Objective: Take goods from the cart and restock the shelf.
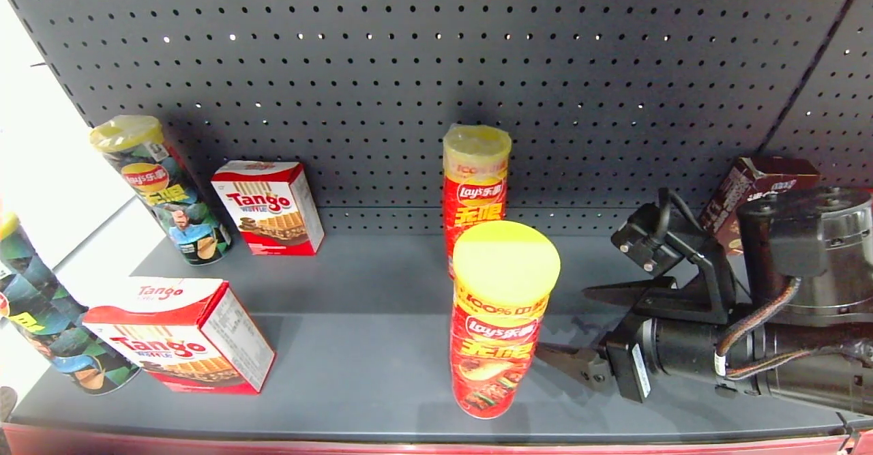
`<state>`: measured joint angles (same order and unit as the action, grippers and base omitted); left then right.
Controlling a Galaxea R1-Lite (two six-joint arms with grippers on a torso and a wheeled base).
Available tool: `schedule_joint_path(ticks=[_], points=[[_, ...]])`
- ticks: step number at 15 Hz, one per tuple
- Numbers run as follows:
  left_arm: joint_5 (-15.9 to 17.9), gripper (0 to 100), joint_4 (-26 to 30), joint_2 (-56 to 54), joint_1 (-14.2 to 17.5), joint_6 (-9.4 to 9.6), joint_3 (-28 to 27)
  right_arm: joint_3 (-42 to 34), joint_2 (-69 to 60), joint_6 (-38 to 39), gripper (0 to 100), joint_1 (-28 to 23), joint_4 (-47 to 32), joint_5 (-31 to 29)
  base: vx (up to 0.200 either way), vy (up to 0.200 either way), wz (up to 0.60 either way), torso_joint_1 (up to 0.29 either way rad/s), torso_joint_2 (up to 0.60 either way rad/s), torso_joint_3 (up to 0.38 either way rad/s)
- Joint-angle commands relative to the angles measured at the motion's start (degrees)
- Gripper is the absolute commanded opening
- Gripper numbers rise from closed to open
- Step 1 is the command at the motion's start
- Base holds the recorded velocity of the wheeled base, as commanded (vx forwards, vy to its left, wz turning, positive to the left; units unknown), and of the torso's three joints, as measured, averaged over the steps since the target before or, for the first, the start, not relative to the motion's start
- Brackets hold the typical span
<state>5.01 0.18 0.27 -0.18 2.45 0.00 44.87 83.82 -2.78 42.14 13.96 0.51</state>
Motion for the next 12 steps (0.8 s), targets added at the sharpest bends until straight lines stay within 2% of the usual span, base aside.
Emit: schedule_joint_path(ticks=[1,12], points=[[0.0,100,-0.01,0.08,0.01,0.01,0.0,-0.4,-1.29,-0.03,100,-0.13,0.02,0.02,0.0,0.0,0.0,0.0,0.0,0.0],[0.09,100,-0.01,0.08,-0.08,0.01,0.0,-1.1,-0.41,-0.03,100,1.36,0.02,0.1,0.0,0.0,0.0,0.0,0.0,0.0]])
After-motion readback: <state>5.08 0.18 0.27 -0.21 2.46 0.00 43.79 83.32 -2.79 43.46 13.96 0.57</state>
